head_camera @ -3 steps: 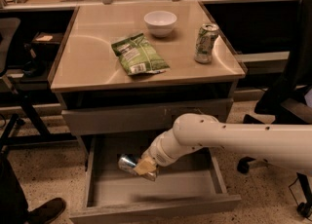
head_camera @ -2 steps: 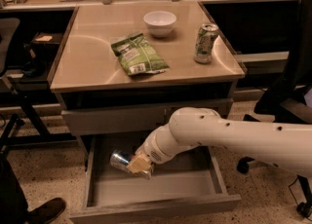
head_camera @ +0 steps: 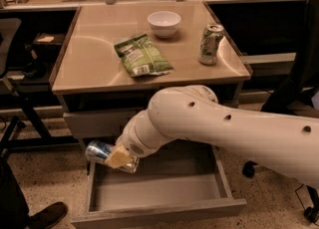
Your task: Pick redbull can from middle drawer and place on counter
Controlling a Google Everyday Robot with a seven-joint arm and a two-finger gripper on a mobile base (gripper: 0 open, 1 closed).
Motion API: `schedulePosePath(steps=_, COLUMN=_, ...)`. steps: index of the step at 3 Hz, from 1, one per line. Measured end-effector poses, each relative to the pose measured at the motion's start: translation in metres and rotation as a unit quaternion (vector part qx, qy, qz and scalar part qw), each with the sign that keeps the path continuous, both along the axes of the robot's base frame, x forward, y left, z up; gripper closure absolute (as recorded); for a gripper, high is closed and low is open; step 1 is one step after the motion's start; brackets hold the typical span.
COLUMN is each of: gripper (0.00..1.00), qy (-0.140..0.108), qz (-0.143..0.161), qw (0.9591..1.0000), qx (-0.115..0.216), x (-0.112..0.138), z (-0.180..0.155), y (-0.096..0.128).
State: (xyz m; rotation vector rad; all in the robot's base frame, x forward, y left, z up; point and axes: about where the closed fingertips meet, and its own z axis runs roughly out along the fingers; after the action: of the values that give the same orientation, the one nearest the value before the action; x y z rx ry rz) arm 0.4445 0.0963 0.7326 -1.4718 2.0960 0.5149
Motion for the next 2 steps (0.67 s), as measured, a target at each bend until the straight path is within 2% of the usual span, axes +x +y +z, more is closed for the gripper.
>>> schedulePosePath(steps=1, gripper=1.0, qy=-0.006, qz=0.001, qw=1.0, qx=-0.002, x=-0.001, z=0.005, y=0.001)
schedulePosePath(steps=2, gripper=1.0, qy=-0.048, qz=0.016, qw=0.9987, qx=0.01, x=0.004, z=0.045, y=0.017)
